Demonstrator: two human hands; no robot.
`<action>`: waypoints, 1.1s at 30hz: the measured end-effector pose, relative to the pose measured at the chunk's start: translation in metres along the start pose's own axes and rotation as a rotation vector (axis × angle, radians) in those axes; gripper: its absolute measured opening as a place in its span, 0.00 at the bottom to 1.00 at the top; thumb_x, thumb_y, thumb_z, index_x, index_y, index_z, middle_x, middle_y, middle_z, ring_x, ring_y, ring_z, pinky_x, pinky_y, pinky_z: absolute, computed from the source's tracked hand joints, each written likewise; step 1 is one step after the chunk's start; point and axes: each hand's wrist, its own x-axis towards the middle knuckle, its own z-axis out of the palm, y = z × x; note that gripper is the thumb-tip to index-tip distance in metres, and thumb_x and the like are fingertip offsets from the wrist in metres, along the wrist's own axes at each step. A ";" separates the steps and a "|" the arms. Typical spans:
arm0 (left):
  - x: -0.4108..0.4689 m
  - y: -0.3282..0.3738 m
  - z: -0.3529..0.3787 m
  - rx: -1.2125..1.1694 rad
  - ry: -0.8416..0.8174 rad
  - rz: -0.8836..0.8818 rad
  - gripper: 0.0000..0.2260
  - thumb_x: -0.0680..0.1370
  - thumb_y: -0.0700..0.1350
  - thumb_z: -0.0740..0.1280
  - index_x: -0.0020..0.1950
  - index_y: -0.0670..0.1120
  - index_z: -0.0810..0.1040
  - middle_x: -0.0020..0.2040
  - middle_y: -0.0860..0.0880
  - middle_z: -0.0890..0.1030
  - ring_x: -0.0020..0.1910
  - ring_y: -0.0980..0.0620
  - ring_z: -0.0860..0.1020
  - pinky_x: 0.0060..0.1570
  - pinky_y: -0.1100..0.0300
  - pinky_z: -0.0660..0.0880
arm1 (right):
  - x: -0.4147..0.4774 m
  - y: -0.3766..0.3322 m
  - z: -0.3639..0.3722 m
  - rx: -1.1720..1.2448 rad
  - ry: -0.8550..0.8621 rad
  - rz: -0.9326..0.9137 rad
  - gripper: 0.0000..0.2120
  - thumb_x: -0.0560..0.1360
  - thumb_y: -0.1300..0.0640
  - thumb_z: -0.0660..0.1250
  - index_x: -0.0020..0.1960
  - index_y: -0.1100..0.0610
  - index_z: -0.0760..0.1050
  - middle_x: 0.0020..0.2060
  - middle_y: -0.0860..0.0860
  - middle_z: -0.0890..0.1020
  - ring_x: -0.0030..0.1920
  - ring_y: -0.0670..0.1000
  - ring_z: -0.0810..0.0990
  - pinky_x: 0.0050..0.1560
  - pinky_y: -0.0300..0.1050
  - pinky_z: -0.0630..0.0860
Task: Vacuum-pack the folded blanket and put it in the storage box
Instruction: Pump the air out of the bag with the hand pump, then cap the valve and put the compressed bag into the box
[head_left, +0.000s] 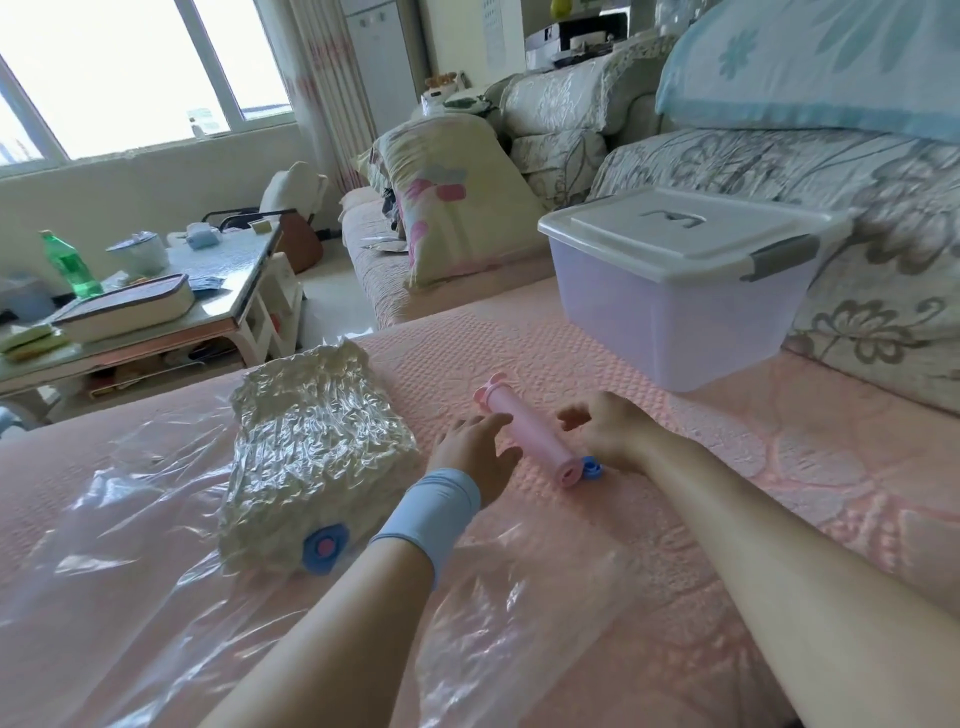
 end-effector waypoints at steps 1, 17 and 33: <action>-0.006 -0.001 -0.002 0.000 0.033 0.019 0.22 0.79 0.54 0.62 0.73 0.56 0.66 0.71 0.51 0.71 0.70 0.47 0.67 0.70 0.48 0.64 | -0.004 0.003 -0.002 -0.079 -0.015 0.001 0.20 0.69 0.54 0.66 0.60 0.53 0.82 0.57 0.50 0.83 0.56 0.51 0.80 0.59 0.44 0.74; -0.071 -0.086 -0.067 -0.271 0.461 -0.026 0.13 0.77 0.36 0.64 0.59 0.47 0.78 0.57 0.49 0.77 0.51 0.48 0.78 0.55 0.53 0.77 | -0.026 -0.122 0.049 -0.415 0.133 -0.320 0.12 0.83 0.55 0.62 0.63 0.58 0.77 0.61 0.56 0.72 0.59 0.57 0.75 0.63 0.50 0.73; -0.096 -0.222 -0.076 0.236 0.055 -0.225 0.40 0.72 0.62 0.69 0.78 0.51 0.54 0.77 0.52 0.60 0.75 0.48 0.56 0.74 0.53 0.56 | 0.003 -0.170 0.169 -0.196 -0.040 -0.348 0.08 0.81 0.54 0.65 0.59 0.54 0.77 0.54 0.53 0.80 0.52 0.52 0.78 0.50 0.43 0.70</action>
